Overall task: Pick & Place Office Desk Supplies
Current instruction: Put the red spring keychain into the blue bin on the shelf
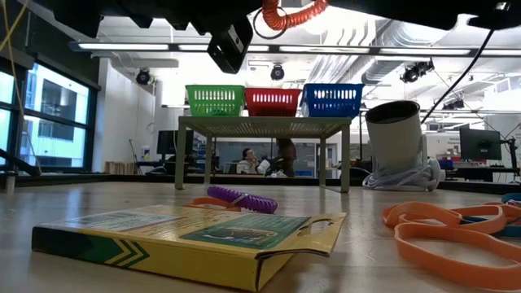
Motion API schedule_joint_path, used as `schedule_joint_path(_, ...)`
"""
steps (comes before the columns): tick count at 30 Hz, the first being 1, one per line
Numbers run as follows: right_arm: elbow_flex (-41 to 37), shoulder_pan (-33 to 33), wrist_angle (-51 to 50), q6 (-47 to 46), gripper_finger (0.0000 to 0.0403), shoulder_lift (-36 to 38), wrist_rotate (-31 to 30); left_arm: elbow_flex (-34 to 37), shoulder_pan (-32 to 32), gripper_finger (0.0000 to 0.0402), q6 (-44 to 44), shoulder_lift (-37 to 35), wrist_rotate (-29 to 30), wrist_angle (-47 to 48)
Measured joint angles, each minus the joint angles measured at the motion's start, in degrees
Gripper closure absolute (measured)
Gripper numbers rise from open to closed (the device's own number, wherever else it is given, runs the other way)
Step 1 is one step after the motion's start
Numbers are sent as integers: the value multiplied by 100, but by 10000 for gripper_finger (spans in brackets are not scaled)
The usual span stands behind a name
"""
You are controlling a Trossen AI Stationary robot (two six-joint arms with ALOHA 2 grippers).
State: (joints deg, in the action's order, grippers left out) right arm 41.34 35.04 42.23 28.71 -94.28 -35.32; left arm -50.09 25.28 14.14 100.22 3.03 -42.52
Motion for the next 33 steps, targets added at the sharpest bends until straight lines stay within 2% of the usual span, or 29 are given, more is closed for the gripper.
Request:
schedule_joint_path(11, 2, -134, -8, -151, 101, 0, 428, 0, -22, 397, 6, 0, 0, -12)
schedule_joint_path(15, 2, -205, -22, -165, 121, 0, 543, 2, -45, 397, 30, 1, 2, -12)
schedule_joint_path(25, 2, -368, -91, -363, 259, 2, 1127, 2, -42, 397, 36, 0, 2, 4)
schedule_joint_path(33, 2, -367, -161, -363, 382, 2, 1177, 2, -42, 397, 49, 0, 1, 30)
